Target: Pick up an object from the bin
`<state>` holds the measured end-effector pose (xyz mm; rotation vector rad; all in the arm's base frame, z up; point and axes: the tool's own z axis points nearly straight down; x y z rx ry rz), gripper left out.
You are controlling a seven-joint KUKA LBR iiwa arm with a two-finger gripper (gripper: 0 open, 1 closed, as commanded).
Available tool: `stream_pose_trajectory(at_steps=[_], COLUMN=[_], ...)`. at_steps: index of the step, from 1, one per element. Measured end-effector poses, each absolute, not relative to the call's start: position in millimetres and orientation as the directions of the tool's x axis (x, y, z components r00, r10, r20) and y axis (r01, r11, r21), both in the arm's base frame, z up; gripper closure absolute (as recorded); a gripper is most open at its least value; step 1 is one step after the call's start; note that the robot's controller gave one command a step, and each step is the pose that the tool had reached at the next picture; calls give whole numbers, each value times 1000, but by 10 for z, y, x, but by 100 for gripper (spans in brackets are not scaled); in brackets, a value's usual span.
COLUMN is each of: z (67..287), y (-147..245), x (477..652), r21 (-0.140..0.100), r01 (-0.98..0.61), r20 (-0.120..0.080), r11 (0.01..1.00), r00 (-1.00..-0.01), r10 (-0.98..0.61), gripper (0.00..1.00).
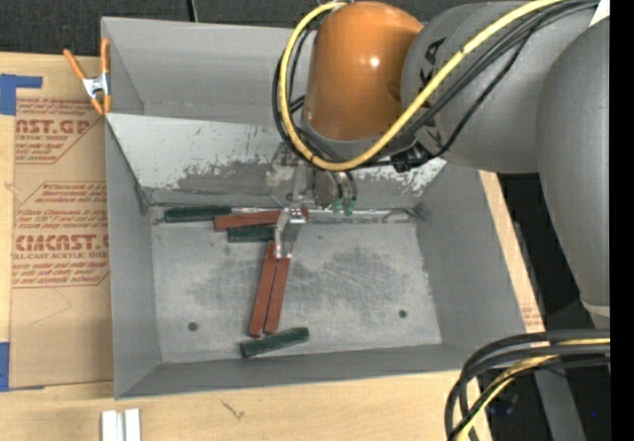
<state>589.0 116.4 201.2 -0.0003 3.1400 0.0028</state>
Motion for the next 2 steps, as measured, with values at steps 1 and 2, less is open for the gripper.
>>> stream_pose_trajectory(at_steps=[1, 2], z=[2012, 1652], y=[1164, 1027], x=[5890, 5873], r21=[2, 1], r01=[0, -85], r20=[-2, -7], r11=[1000, 996], r00=[-1000, -996], r10=[0, -85], gripper=[0, 0])
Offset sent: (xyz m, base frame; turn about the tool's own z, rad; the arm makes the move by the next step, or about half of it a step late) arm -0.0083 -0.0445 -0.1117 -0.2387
